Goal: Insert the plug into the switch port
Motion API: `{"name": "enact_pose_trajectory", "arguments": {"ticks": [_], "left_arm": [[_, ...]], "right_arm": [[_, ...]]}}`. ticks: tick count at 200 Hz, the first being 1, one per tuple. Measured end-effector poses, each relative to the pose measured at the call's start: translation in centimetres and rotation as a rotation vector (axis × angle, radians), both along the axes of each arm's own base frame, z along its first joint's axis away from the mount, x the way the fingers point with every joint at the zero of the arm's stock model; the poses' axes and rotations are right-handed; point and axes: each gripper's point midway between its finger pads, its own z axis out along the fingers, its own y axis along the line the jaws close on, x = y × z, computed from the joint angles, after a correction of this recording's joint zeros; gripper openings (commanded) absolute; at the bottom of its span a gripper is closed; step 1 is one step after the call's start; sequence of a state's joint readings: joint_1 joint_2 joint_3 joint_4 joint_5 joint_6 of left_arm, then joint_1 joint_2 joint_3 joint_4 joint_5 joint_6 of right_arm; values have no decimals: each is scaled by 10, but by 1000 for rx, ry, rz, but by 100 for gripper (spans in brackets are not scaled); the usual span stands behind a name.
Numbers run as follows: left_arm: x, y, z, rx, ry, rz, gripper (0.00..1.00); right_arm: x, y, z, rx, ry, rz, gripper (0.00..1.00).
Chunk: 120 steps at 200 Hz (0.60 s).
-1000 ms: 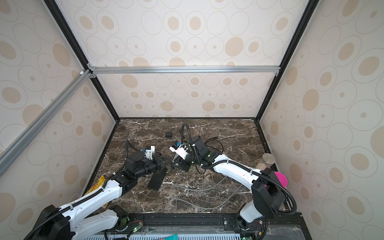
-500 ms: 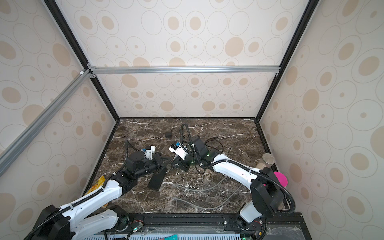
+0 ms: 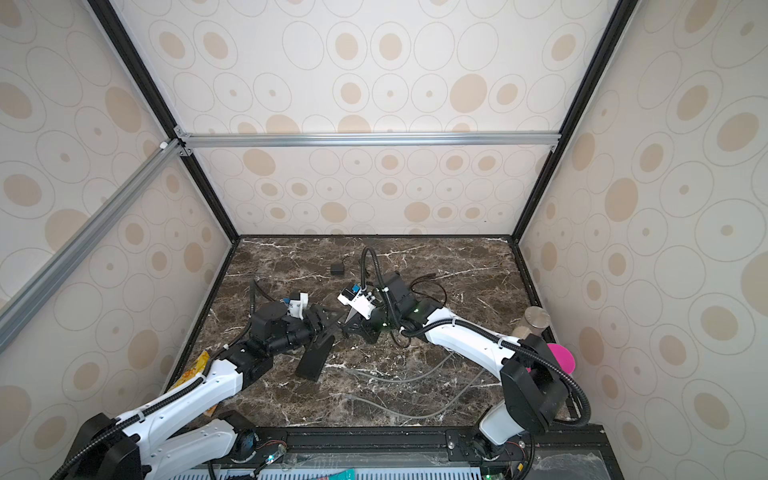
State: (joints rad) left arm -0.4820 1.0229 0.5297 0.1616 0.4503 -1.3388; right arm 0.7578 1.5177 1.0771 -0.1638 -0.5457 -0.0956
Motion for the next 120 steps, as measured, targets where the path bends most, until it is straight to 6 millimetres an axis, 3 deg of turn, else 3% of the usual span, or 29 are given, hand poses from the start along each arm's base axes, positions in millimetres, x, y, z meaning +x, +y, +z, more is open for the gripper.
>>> {"name": "enact_pose_trajectory", "arguments": {"ticks": [34, 57, 79, 120], "left_arm": [[7, 57, -2, 178, -4, 120, 98], [0, 71, -10, 316, 12, 104, 98], [-15, 77, -37, 419, 73, 54, 98], [-45, 73, -108, 687, 234, -106, 98]], "right_arm": [[5, -8, -3, -35, -19, -46, 0], [4, -20, -3, -50, -44, -91, 0], [4, -29, -3, -58, -62, -133, 0], [7, -33, -1, -53, -64, -171, 0]]}}
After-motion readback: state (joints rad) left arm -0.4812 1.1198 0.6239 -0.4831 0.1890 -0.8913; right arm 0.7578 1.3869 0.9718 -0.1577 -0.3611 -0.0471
